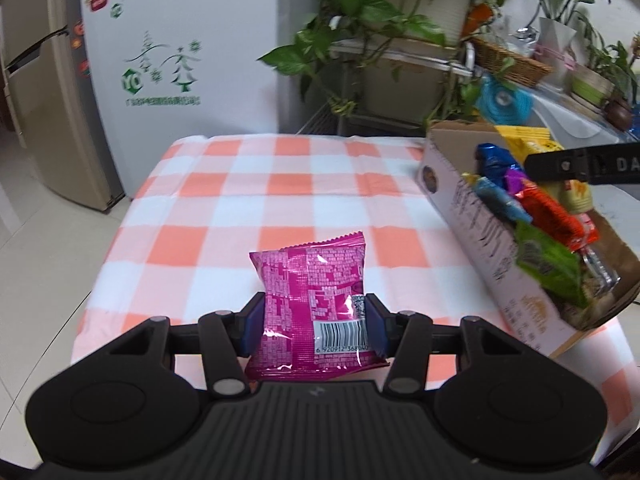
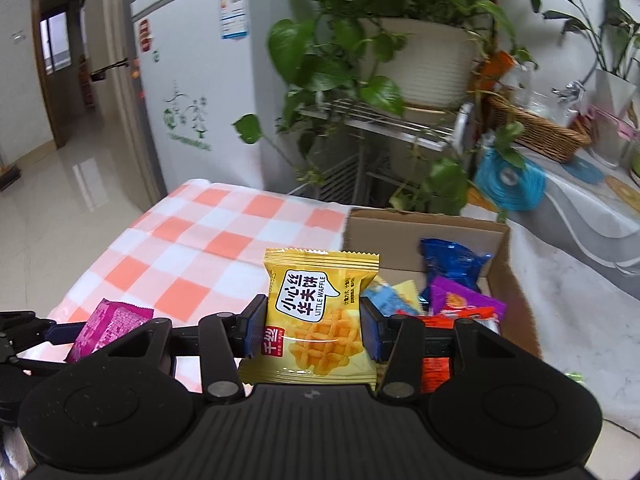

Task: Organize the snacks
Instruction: 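Carry the magenta and yellow waffle packets into the box and release both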

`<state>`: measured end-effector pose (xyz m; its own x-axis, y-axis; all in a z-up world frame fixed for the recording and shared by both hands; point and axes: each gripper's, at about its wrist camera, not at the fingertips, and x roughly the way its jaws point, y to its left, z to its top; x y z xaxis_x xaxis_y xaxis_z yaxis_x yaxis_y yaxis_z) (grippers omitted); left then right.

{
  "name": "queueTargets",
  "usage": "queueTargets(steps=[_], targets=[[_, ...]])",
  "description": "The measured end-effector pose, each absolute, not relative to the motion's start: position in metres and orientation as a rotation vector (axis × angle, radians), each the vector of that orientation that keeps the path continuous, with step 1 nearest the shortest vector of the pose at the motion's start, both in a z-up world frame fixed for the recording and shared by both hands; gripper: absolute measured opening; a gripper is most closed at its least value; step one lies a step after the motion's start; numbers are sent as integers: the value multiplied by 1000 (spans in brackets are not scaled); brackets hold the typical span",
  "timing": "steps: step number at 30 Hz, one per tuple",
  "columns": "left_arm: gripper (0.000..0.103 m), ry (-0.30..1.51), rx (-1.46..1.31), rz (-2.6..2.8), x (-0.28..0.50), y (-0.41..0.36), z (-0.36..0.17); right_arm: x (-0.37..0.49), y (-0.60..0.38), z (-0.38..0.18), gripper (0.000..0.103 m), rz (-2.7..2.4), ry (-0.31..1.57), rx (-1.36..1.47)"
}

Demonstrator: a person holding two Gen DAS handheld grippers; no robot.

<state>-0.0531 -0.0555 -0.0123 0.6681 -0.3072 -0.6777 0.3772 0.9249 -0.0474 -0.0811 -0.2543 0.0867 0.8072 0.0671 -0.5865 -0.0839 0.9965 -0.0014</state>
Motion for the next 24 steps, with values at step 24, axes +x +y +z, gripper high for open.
queueTargets(steps=[24], targets=[[50,673,103,-570,-37,-167,31,-81,-349,98,55,-50,622,156]])
